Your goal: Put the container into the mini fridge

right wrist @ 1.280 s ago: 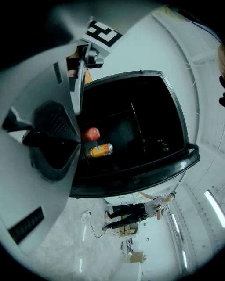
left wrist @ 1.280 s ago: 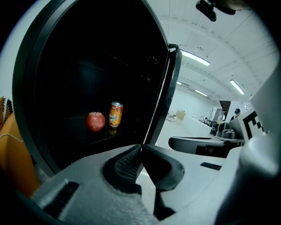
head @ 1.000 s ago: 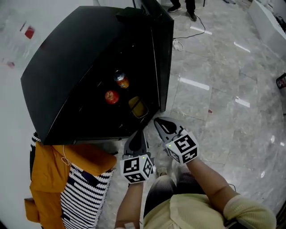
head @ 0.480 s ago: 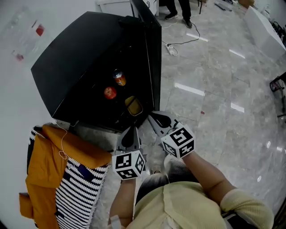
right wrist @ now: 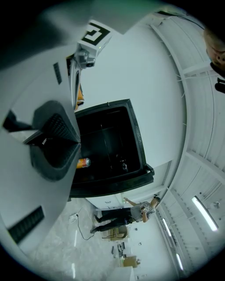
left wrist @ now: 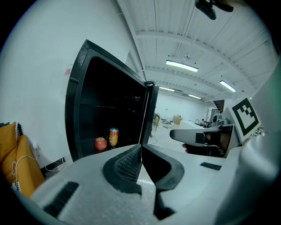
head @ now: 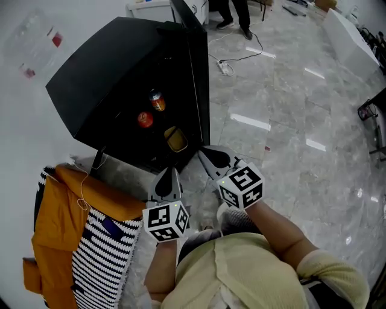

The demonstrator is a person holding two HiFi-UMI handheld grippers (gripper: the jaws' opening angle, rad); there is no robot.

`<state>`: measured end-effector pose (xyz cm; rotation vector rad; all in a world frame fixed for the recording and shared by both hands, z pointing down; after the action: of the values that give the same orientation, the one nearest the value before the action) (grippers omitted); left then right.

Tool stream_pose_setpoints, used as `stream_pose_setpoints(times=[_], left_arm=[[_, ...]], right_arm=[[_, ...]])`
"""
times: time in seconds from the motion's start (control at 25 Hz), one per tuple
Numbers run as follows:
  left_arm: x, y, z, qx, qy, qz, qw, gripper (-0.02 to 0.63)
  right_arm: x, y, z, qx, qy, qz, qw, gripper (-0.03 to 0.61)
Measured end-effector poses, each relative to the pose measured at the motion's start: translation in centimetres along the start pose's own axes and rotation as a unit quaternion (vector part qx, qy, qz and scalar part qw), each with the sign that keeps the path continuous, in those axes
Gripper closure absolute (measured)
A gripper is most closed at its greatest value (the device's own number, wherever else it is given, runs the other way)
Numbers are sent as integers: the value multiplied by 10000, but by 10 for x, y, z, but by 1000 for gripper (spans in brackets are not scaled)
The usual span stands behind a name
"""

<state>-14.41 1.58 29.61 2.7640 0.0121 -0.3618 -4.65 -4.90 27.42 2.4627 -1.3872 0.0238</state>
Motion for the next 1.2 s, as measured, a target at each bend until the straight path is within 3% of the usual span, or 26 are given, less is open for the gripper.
stream_pose_setpoints(times=[0.36, 1.2], left_arm=[[4, -23, 7, 93, 205, -1, 9997, 586], [0, -24, -3, -16, 61, 26, 10000, 586]], right_arm=[[-21, -16, 9, 69, -38, 76, 9999, 551], [-27, -14, 7, 42, -214, 65, 9997, 551]])
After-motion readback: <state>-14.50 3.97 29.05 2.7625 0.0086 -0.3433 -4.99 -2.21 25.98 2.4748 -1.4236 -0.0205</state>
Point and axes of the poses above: the fingertips, and each gripper's own axes: y forward along the fingers, x to its right, z out of its top, the point moved 2 cm from there along -y, backward along the fingers, and after that the axes turned 4 degrees about -y, right-handed, at the moved point
